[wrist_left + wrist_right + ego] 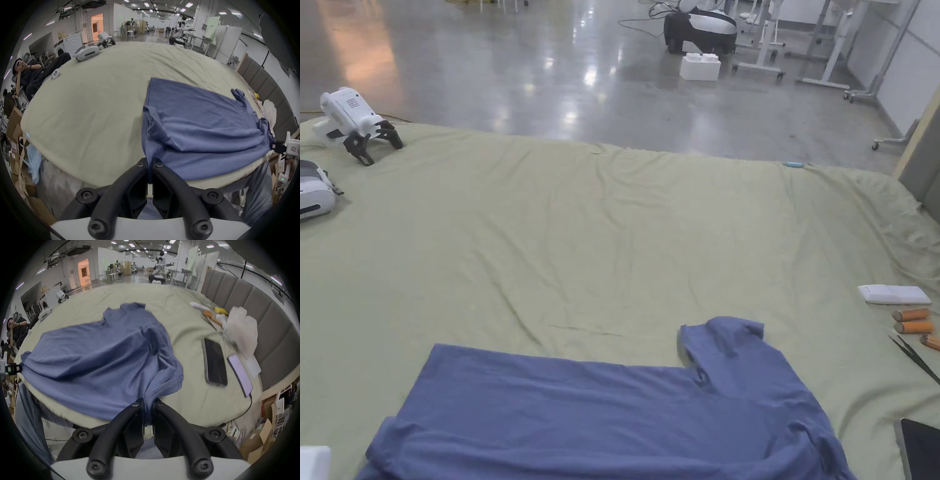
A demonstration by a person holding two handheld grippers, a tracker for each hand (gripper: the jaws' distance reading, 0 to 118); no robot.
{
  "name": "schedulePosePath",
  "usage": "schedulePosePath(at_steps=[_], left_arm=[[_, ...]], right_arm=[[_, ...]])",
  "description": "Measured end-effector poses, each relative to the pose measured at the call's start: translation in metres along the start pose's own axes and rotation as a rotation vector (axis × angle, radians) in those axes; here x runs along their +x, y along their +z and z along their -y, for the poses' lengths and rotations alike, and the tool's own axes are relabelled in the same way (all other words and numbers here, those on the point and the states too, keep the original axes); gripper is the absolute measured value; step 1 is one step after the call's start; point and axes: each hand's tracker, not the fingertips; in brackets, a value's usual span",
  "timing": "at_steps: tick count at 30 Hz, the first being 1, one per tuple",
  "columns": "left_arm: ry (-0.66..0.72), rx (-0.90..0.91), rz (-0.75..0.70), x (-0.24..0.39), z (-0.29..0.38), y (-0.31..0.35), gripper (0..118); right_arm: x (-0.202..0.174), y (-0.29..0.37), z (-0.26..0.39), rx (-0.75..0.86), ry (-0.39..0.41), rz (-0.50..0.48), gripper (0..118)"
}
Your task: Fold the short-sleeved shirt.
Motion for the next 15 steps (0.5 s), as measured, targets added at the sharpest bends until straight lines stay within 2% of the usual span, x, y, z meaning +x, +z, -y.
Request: schedulePosePath(at_steps=[5, 7, 8, 9, 10, 11, 12, 13, 15], left_arm=[[0.004, -0.018, -0.025, -0.005, 0.007, -0.036, 1], [0.019, -0.020, -0.035, -0.006, 0.005, -0.042, 2], [0.025, -0.015, -0.036, -0.006, 0.003, -0.042, 4], [0.034, -0.003, -0.037, -0.007, 0.002, -0.038, 9], [0.038, 0.006, -0.038, -0.006, 0.000, -0.035, 18], [0.040, 0.016, -0.035, -0.005, -0.003, -0.032, 26], [0.036, 0.047, -0.043, -0.003, -0.006, -0.027, 35], [0.022, 0.090, -0.043, 0.002, -0.009, -0.020, 42], [0.000, 0.158, -0.034, 0.010, -0.018, -0.008, 43]], right_arm=[[-0.004, -0.021, 0.018, -0.013, -0.029, 0.001, 7], [-0.006, -0.024, 0.017, -0.011, -0.030, 0.003, 10], [-0.008, -0.024, 0.017, -0.006, -0.026, 0.011, 17], [-0.009, -0.022, 0.016, -0.007, -0.017, 0.027, 30], [-0.010, -0.018, 0.013, -0.003, -0.002, 0.077, 52], [-0.011, -0.014, 0.011, 0.008, 0.003, 0.105, 67], [-0.012, -0.007, 0.006, 0.037, -0.010, 0.100, 74], [-0.011, 0.001, 0.001, 0.098, -0.036, 0.080, 74], [-0.015, 0.014, -0.010, 0.199, -0.075, 0.062, 74]])
